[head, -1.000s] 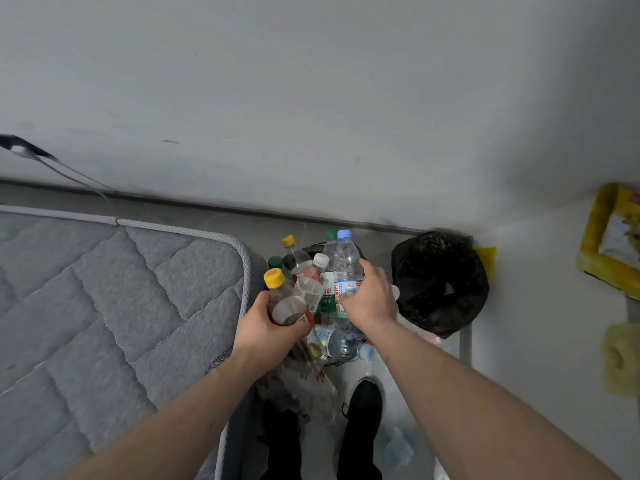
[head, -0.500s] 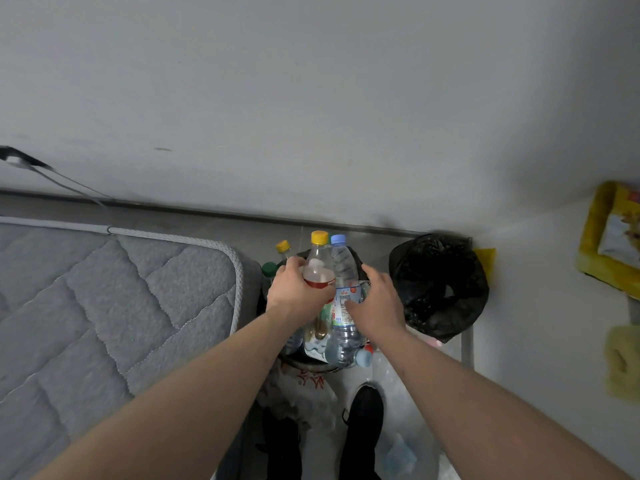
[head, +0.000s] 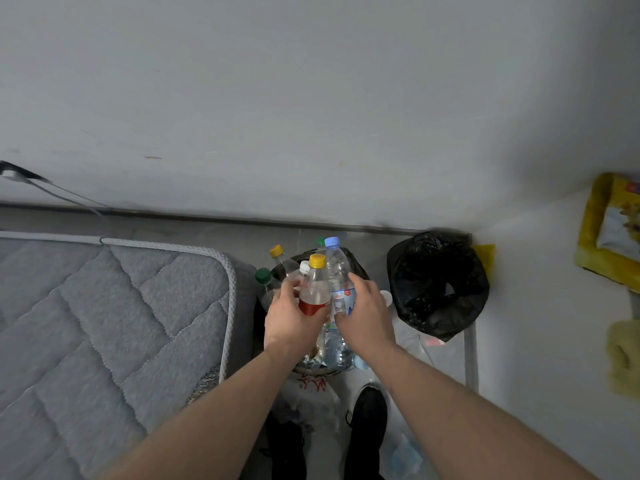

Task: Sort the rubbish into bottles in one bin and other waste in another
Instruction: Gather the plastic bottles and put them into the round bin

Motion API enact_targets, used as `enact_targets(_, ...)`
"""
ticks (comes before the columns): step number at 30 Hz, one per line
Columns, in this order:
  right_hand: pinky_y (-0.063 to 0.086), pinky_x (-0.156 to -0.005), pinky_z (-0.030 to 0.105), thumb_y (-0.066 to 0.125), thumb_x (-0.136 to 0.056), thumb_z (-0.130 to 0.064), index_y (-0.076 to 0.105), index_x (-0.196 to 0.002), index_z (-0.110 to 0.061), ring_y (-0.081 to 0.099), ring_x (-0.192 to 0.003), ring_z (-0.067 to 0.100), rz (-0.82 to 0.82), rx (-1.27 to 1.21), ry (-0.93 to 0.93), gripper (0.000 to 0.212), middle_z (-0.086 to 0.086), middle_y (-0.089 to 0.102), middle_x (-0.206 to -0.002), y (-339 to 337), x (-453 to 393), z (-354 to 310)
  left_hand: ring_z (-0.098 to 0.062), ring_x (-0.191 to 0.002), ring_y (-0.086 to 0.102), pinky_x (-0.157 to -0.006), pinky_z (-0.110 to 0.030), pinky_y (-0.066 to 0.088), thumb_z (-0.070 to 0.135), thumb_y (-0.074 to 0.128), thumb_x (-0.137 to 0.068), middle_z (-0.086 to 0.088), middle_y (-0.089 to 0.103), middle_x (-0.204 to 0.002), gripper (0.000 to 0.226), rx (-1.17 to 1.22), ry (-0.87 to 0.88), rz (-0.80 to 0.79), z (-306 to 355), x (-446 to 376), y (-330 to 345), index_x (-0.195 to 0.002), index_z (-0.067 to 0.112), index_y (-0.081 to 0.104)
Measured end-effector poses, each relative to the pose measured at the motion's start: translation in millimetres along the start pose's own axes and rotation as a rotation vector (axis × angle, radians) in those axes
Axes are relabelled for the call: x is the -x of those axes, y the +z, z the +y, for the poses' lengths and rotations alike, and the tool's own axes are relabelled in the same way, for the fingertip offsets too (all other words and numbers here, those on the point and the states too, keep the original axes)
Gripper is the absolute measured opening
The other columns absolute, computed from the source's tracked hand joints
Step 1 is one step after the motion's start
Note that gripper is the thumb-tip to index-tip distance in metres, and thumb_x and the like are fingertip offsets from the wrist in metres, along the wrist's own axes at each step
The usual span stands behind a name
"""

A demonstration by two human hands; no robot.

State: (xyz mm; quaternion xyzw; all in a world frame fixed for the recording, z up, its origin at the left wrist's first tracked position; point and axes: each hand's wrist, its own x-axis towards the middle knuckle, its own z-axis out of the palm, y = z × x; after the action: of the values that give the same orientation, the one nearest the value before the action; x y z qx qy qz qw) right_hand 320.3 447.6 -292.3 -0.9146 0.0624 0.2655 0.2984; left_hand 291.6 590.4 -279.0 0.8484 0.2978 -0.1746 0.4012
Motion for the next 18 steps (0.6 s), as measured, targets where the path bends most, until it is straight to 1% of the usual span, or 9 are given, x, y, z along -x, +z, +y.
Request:
enact_targets(3,0.045,-0.104,0.037,0.078,-0.082,-0.019,0.035,-0.151,-0.027,0.046,-0.128,0.018,-0.006,-0.008,0.000,0.081,-0.005,0.042,-0.142,0,3,1,-0.009,-0.101,0.059,-0.092,-0.038,0.054,0.060,0.075,-0.074,0.010,0.061,-0.115,0.064,-0.002,-0.011,0.006,-2,1,1,-0.126,0.031,0.051)
enact_targets(6,0.047,-0.101,0.036,0.077,-0.082,-0.018,0.036,-0.150,-0.027,0.044,-0.127,0.017,0.012,-0.009,-0.006,0.080,-0.006,0.040,-0.142,-2,7,1,-0.006,-0.097,0.064,-0.087,-0.037,0.057,0.063,0.076,-0.066,0.015,0.063,-0.109,0.064,0.023,-0.041,0.016,1,-1,-1,-0.118,0.033,0.053)
enact_targets(9,0.048,-0.097,0.036,0.076,-0.079,-0.019,0.041,-0.143,-0.031,0.045,-0.120,0.015,0.076,-0.003,-0.074,0.073,-0.010,0.042,-0.133,-3,16,0,-0.001,-0.089,0.065,-0.079,-0.028,0.057,0.057,0.082,-0.063,0.016,0.066,-0.100,0.059,0.066,-0.077,0.056,8,-4,-8,-0.110,0.033,0.056)
enact_targets(11,0.048,-0.097,0.034,0.075,-0.078,-0.019,0.043,-0.138,-0.033,0.045,-0.119,0.012,0.088,-0.024,-0.131,0.069,-0.013,0.043,-0.128,-4,20,0,0.003,-0.085,0.063,-0.071,-0.018,0.050,0.053,0.084,-0.065,0.017,0.067,-0.095,0.053,0.093,-0.097,0.074,15,-8,-15,-0.107,0.032,0.058)
enact_targets(12,0.048,-0.098,0.034,0.074,-0.078,-0.018,0.043,-0.137,-0.034,0.045,-0.120,0.011,0.083,-0.032,-0.145,0.068,-0.014,0.043,-0.128,-4,21,0,0.005,-0.084,0.062,-0.068,-0.016,0.046,0.052,0.084,-0.066,0.017,0.067,-0.093,0.051,0.101,-0.107,0.076,19,-13,-18,-0.105,0.031,0.059)
enact_targets(13,0.047,-0.099,0.033,0.074,-0.079,-0.018,0.043,-0.138,-0.034,0.045,-0.121,0.011,0.075,-0.031,-0.149,0.068,-0.015,0.043,-0.128,-5,21,1,0.004,-0.084,0.062,-0.068,-0.016,0.045,0.051,0.084,-0.068,0.018,0.067,-0.091,0.049,0.105,-0.114,0.077,24,-19,-21,-0.104,0.030,0.059)
enact_targets(15,0.046,-0.101,0.031,0.073,-0.080,-0.018,0.044,-0.139,-0.033,0.045,-0.122,0.012,0.070,-0.015,-0.138,0.068,-0.015,0.043,-0.130,-8,19,2,-0.003,-0.087,0.064,-0.074,-0.021,0.046,0.050,0.083,-0.071,0.019,0.065,-0.088,0.047,0.095,-0.117,0.080,34,-35,-24,-0.103,0.029,0.056)
enact_targets(16,0.045,-0.101,0.032,0.073,-0.080,-0.018,0.044,-0.140,-0.033,0.046,-0.122,0.013,0.070,-0.008,-0.127,0.068,-0.014,0.044,-0.131,-10,18,3,-0.006,-0.089,0.064,-0.078,-0.024,0.048,0.052,0.082,-0.072,0.018,0.065,-0.090,0.048,0.082,-0.113,0.082,38,-42,-25,-0.104,0.028,0.056)
enact_targets(18,0.045,-0.101,0.035,0.071,-0.082,-0.018,0.043,-0.143,-0.033,0.046,-0.122,0.016,0.060,-0.003,-0.100,0.068,-0.013,0.044,-0.135,-11,15,3,-0.012,-0.097,0.065,-0.087,-0.033,0.054,0.059,0.080,-0.070,0.011,0.067,-0.105,0.060,0.045,-0.114,0.077,42,-55,-24,-0.115,0.025,0.059)
